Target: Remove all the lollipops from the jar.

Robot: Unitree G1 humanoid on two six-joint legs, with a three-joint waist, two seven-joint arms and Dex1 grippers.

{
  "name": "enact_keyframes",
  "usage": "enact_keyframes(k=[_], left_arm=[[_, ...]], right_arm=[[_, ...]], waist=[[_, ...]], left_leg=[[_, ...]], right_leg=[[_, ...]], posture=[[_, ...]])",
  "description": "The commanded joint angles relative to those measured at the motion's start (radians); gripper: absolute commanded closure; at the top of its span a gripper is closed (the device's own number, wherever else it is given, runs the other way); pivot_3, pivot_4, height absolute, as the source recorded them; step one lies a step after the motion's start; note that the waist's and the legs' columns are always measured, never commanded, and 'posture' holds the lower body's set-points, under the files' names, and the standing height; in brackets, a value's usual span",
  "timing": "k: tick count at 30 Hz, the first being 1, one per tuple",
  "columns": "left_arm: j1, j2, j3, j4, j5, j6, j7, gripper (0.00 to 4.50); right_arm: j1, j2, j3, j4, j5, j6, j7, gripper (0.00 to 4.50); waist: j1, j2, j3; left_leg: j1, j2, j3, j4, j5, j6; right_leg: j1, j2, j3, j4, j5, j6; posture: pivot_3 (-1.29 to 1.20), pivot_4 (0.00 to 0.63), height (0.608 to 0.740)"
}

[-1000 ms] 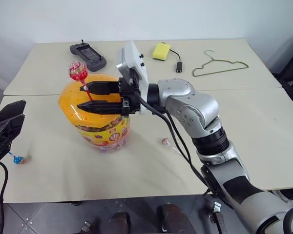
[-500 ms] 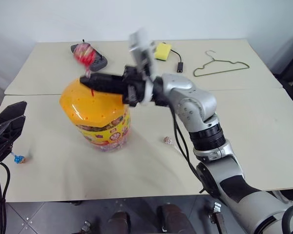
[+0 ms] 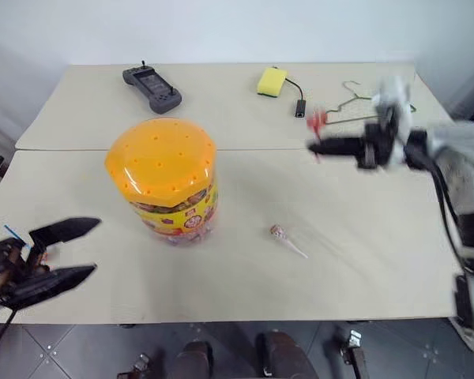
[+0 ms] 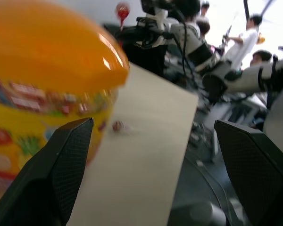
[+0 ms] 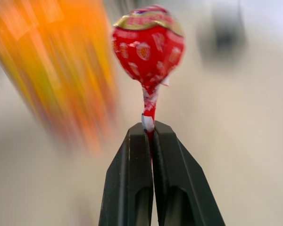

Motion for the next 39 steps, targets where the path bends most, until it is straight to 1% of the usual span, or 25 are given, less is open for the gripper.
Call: enact_keyframes(k=[1,2,3,5,7,10,13,16,21,23,25,27,29,32,33,34,35,36,37,39], left_arm=[[0.044,-0.004,-0.033,-0.007,0.115,-0.115,-0.079,0.16],[0.017,-0.018,-0.058,0.008,0.152,-0.171,-0.077,0.16],[-0.027,-0.033,-0.083,0.023,0.164,-0.203,-0.060,0.16],[-0.081,-0.052,-0.123,0.040,0.182,-0.248,-0.062,0.16],[-0.087,-0.054,-0.141,0.036,0.175,-0.242,-0.076,0.16],[-0.089,-0.054,-0.146,0.035,0.160,-0.237,-0.073,0.16],[-0.095,-0.054,-0.139,0.032,0.150,-0.228,-0.062,0.16],[-0.101,-0.055,-0.127,0.024,0.125,-0.208,-0.039,0.16],[-0.086,-0.059,-0.098,0.035,0.112,-0.175,0.028,0.16],[-0.078,-0.059,-0.090,0.064,0.143,-0.182,0.057,0.16],[-0.057,-0.059,-0.093,0.125,0.253,-0.224,0.126,0.16],[-0.041,-0.065,-0.098,0.175,0.344,-0.271,0.191,0.16],[-0.035,-0.081,-0.103,0.240,0.438,-0.335,0.271,0.16],[-0.031,-0.114,-0.110,0.312,0.511,-0.437,0.305,0.16],[-0.029,-0.133,-0.122,0.315,0.554,-0.488,0.337,0.16],[-0.035,-0.157,-0.141,0.295,0.605,-0.517,0.404,0.16],[-0.035,-0.185,-0.163,0.258,0.647,-0.550,0.453,0.16],[-0.046,-0.216,-0.181,0.233,0.672,-0.590,0.487,0.16],[-0.046,-0.233,-0.200,0.213,0.711,-0.616,0.522,0.16],[-0.047,-0.257,-0.227,0.196,0.743,-0.651,0.547,0.16]], right_arm=[[0.007,-0.107,-0.038,0.044,-0.088,0.053,-0.060,4.47],[0.081,-0.171,-0.007,0.060,-0.172,-0.082,-0.038,4.47],[0.174,-0.218,0.007,0.100,-0.223,-0.160,-0.031,4.47],[0.301,-0.263,0.016,0.162,-0.281,-0.253,-0.033,4.47],[0.353,-0.256,0.006,0.196,-0.302,-0.294,-0.049,4.47],[0.375,-0.238,-0.022,0.225,-0.300,-0.297,-0.053,4.47],[0.399,-0.228,-0.053,0.235,-0.279,-0.308,-0.042,3.84],[0.407,-0.211,-0.098,0.254,-0.256,-0.354,-0.030,2.90],[0.409,-0.163,-0.208,0.309,-0.189,-0.583,0.021,1.30],[0.404,-0.127,-0.268,0.302,-0.129,-0.681,0.063,0.68],[0.378,-0.075,-0.328,0.282,-0.074,-0.767,0.060,0.01],[0.359,-0.046,-0.348,0.250,-0.038,-0.771,0.072,0.01],[0.356,-0.019,-0.346,0.166,0.032,-0.699,0.108,0.01],[0.385,0.050,-0.309,-0.003,0.110,-0.616,0.110,0.01],[0.414,0.090,-0.264,-0.080,0.116,-0.610,0.116,0.01],[0.447,0.136,-0.197,-0.155,0.115,-0.590,0.121,0.01],[0.472,0.189,-0.140,-0.189,0.092,-0.605,0.116,0.01],[0.490,0.225,-0.103,-0.197,0.072,-0.618,0.117,0.01],[0.497,0.251,-0.092,-0.179,0.048,-0.644,0.108,0.01],[0.501,0.278,-0.093,-0.133,0.013,-0.683,0.087,0.01]], waist=[[-0.003,0.003,0.002],[-0.006,0.003,0.002],[-0.001,0.003,0.002],[0.015,-0.001,0.000],[0.021,-0.003,0.000],[0.004,0.000,0.001],[0.002,0.000,0.001],[0.004,0.000,0.001],[0.003,0.000,0.001],[0.002,0.000,0.001],[-0.001,0.000,0.001],[-0.002,0.001,0.001],[0.001,0.001,0.001],[0.003,0.000,0.001],[0.004,0.000,0.001],[0.005,-0.001,0.000],[0.007,-0.004,-0.001],[0.009,-0.007,-0.004],[0.012,-0.008,-0.004],[0.027,-0.007,-0.003]], left_leg=[[0.000,0.000,0.003,0.000,0.000,0.000],[0.001,0.001,0.007,-0.001,0.000,0.000],[0.003,0.002,0.010,-0.001,0.000,0.001],[0.004,0.002,0.010,-0.001,0.000,0.002],[0.004,0.003,0.010,0.001,-0.001,0.003],[0.004,0.002,0.017,0.009,-0.003,0.007],[0.005,0.001,0.017,0.012,-0.002,0.009],[0.005,0.001,0.017,0.012,-0.002,0.009],[0.004,0.001,0.017,0.011,-0.003,0.009],[0.004,0.001,0.017,0.011,-0.003,0.009],[0.004,0.002,0.017,0.011,-0.003,0.010],[0.005,0.002,0.019,0.011,-0.003,0.009],[0.005,0.002,0.019,0.011,-0.003,0.010],[0.005,0.002,0.018,0.011,-0.003,0.010],[0.005,0.002,0.018,0.011,-0.003,0.009],[0.005,0.002,0.017,0.011,-0.003,0.009],[0.004,0.002,0.016,0.011,-0.003,0.009],[0.005,0.002,0.016,0.010,-0.003,0.009],[0.005,0.002,0.015,0.011,-0.004,0.008],[0.002,0.001,0.015,0.014,-0.004,0.008]], right_leg=[[-0.001,0.000,0.002,0.000,0.000,0.000],[-0.002,0.001,0.004,0.001,0.000,0.000],[-0.002,0.002,0.006,0.001,0.000,0.000],[0.000,0.002,0.004,0.001,0.000,0.000],[0.002,0.002,0.004,0.000,0.000,0.000],[0.002,0.001,0.012,0.002,0.003,0.005],[0.004,0.001,0.014,0.001,0.006,0.007],[0.004,0.001,0.014,0.001,0.006,0.007],[0.002,0.001,0.014,0.001,0.006,0.008],[0.002,0.001,0.014,0.001,0.006,0.008],[0.003,0.002,0.014,0.002,0.006,0.008],[0.003,0.002,0.015,0.002,0.006,0.008],[0.003,0.002,0.015,0.002,0.006,0.008],[0.003,0.002,0.015,0.003,0.007,0.008],[0.002,0.002,0.015,0.002,0.007,0.008],[0.002,0.001,0.015,0.003,0.007,0.008],[0.002,0.001,0.014,0.002,0.007,0.009],[0.002,0.001,0.014,0.002,0.007,0.009],[0.003,0.001,0.013,0.003,0.007,0.009],[0.002,0.000,0.013,0.002,0.008,0.010]], posture=[[0.00,0.150,0.740],[0.00,0.150,0.740],[0.00,0.150,0.740],[0.00,0.150,0.740],[0.00,0.150,0.740],[0.00,0.150,0.740],[0.00,0.150,0.740],[0.00,0.150,0.740],[0.00,0.150,0.740],[0.00,0.150,0.740],[0.00,0.150,0.740],[0.00,0.150,0.740],[0.00,0.150,0.740],[0.00,0.150,0.740],[0.00,0.150,0.740],[0.00,0.150,0.740],[0.00,0.150,0.740],[0.00,0.150,0.740],[0.00,0.150,0.740],[0.00,0.150,0.740]])
